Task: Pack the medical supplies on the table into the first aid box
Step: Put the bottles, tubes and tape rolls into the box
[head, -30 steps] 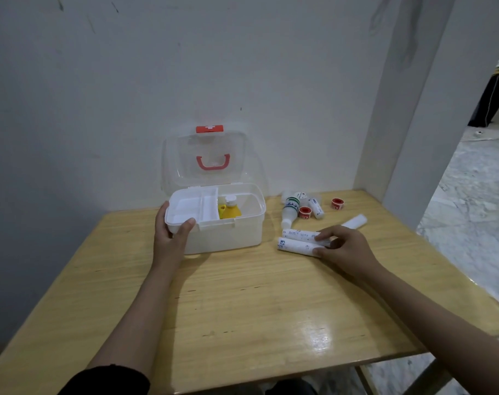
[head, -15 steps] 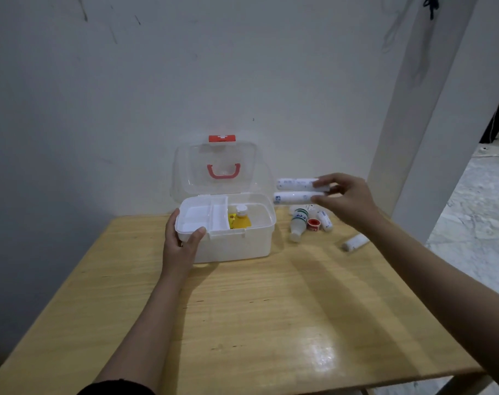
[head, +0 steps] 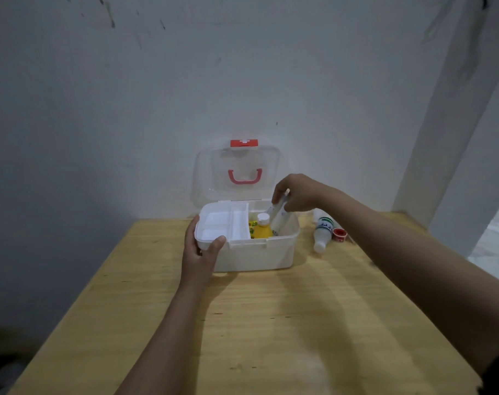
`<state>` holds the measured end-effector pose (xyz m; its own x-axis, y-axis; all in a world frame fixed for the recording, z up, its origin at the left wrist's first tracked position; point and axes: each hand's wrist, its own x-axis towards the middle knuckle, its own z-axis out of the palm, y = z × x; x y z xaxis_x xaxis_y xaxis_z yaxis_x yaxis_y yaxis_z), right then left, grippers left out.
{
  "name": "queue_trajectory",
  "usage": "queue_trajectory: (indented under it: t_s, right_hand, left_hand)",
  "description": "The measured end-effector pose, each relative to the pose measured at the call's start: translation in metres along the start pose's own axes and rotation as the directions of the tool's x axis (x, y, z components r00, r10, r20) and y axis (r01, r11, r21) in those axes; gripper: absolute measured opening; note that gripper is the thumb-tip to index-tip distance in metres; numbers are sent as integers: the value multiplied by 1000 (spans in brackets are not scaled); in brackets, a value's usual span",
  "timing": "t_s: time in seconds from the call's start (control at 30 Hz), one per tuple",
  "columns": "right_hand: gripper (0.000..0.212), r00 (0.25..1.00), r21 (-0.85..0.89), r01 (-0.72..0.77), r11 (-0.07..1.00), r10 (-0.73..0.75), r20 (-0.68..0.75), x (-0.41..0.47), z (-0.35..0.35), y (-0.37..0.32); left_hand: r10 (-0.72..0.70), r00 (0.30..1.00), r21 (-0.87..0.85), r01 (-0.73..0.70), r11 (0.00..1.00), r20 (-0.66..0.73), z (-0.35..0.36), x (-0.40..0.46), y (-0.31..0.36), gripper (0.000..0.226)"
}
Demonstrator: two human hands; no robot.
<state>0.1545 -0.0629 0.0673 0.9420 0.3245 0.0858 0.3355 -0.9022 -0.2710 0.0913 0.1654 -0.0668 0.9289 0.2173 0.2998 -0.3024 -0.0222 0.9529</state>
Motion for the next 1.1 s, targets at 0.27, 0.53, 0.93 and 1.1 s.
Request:
queue_trajectory:
  t_s: [0.27,0.53,0.93,1.1]
  right_hand:
    - [37,993,-92,11,996,0,121,-1,-3,-4]
    - [37,999,-69,48,997,-47,8,4,22,7]
    - [40,954,121,100,988,-61,-292,2,33,22]
    - [36,951,99,110,989,-76,-298,4,36,23]
  left_hand:
    - [-4,1000,-7,4,1000,0,0,0,-1,89]
    - [-12,1000,4,12,1000,1,-1,0,-1,85]
    - [-6,1000,12,7,1000,-13,2,-1,2,87]
    - [-14,1000,19,14,1000,-16,2,-2,3,86]
